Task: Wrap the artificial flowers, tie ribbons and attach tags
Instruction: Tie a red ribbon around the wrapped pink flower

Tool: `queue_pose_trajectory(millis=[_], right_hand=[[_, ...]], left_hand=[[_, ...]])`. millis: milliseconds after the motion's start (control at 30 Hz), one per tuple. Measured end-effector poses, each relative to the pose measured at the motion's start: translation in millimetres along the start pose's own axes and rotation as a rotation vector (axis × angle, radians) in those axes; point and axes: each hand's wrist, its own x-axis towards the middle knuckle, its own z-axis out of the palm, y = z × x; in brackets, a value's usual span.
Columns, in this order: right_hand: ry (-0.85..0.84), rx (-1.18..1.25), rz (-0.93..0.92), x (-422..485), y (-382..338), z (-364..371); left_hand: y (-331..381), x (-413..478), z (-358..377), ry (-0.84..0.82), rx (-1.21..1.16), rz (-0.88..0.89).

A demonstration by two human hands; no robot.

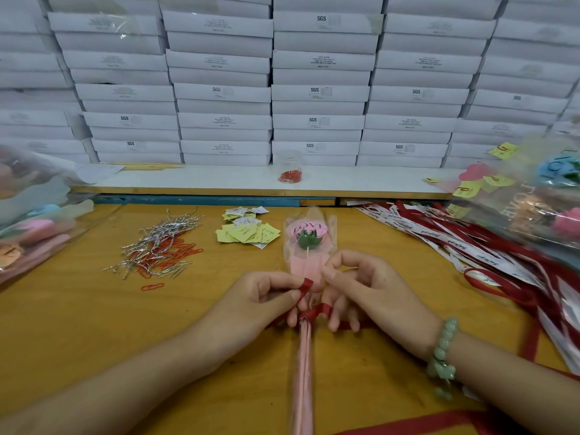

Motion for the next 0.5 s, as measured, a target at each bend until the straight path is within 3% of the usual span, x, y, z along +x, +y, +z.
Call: queue_pose_trajectory(millis=[233, 500], right_hand=[[-0.026, 0.301, 0.055, -0.6, -2.1, 1.7], [-0.002, 0.340, -0.017, 0.7, -1.2, 0.5]], left_hand=[[2.7, -1.5, 1.0, 0.023, 0.015, 0.017], [4.3, -2.6, -1.1, -0.015, -0.034, 0.037]])
